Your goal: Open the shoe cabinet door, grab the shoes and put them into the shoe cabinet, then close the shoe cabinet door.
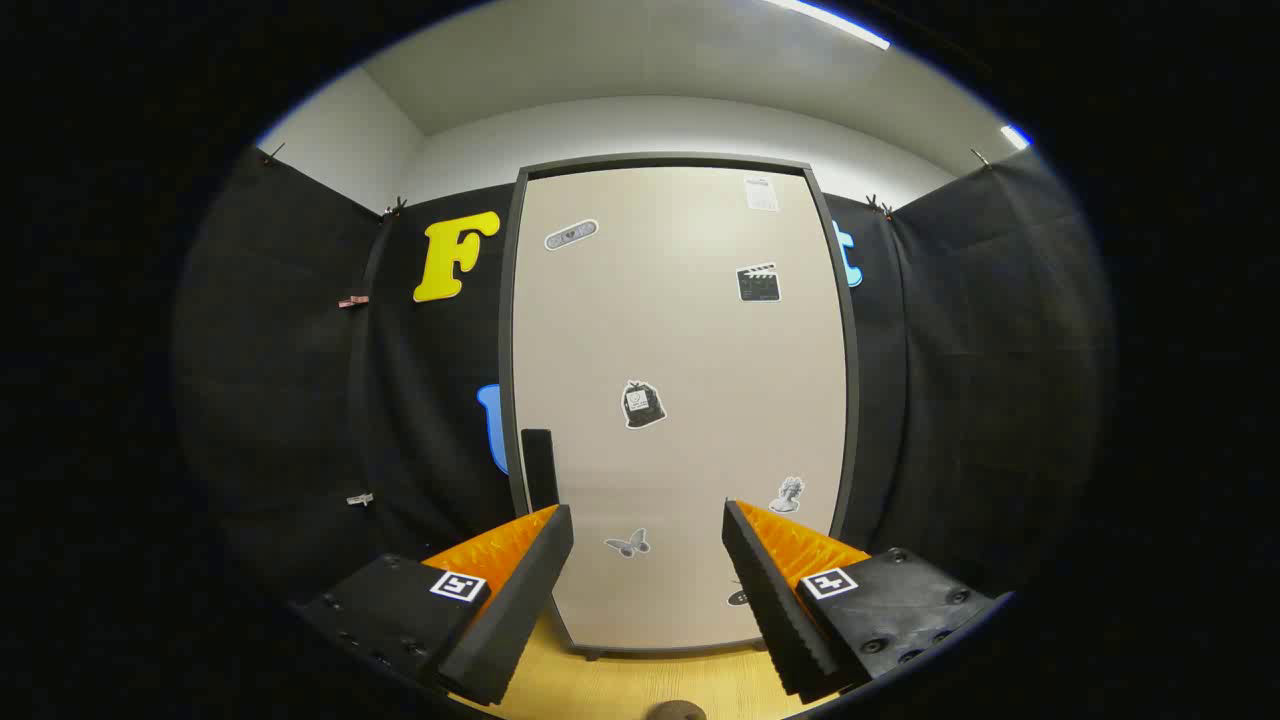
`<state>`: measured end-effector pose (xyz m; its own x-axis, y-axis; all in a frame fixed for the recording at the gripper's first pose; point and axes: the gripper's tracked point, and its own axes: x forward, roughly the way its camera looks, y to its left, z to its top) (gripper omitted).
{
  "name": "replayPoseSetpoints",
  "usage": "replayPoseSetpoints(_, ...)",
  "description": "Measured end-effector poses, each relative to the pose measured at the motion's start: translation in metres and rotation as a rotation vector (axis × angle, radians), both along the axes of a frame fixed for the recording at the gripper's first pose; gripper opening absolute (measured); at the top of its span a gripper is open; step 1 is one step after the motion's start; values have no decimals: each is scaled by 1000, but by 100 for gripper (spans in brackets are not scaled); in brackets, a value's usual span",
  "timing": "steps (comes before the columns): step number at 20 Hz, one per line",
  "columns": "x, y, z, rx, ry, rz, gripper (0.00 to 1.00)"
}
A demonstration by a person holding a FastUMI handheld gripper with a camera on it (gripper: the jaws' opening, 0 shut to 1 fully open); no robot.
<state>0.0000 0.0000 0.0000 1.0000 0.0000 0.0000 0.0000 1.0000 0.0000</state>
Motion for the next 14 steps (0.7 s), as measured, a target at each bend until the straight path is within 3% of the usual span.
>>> replayPoseSetpoints(14, 3, 4, -2, 0, 10, 9, 98)
